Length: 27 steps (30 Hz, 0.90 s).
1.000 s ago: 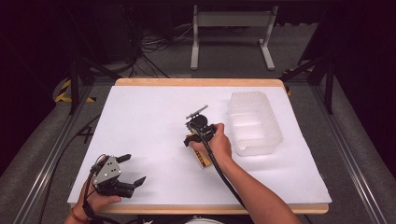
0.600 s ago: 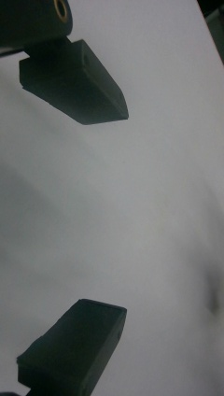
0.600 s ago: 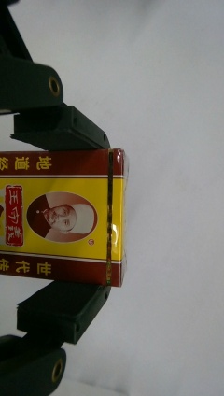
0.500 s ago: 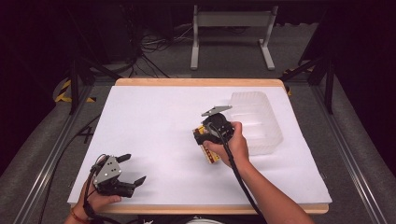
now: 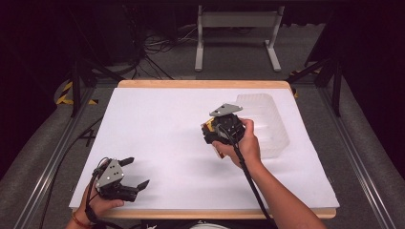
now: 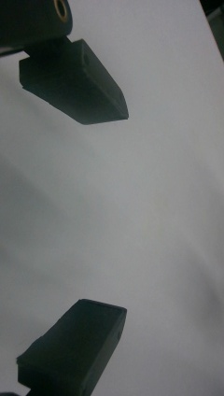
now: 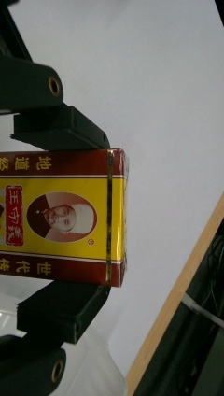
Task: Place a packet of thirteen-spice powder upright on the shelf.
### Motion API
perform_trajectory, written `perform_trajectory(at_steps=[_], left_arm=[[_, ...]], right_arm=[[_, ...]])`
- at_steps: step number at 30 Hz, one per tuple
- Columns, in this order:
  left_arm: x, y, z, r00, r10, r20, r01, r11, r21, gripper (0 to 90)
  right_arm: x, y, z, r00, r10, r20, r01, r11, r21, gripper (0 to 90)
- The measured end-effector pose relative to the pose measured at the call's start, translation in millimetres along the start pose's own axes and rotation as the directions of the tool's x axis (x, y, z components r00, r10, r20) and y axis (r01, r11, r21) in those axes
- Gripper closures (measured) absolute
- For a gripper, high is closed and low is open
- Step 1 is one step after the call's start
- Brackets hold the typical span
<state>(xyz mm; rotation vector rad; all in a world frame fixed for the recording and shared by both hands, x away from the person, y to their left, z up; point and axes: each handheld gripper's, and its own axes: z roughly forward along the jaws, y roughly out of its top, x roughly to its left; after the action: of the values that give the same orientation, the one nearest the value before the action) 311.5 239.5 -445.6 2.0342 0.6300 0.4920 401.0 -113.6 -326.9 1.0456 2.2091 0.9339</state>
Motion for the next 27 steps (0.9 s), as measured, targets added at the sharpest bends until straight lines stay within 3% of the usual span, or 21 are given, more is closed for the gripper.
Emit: perform_trajectory(at_steps=[16,27], left_arm=[[-0.6,-0.5,1.7,1.0,0.005,0.0,-0.005,1.0,0.007,7.5],[-1.7,-0.9,2.6,0.9999,0.01,0.003,-0.01,0.9998,0.017,7.5]], right_arm=[[-40.8,11.3,-12.6,0.9973,0.066,0.034,-0.063,0.994,-0.088,32.4],[-74.0,7.4,-2.2,0.9897,0.121,0.076,-0.112,0.987,-0.115,32.4]])
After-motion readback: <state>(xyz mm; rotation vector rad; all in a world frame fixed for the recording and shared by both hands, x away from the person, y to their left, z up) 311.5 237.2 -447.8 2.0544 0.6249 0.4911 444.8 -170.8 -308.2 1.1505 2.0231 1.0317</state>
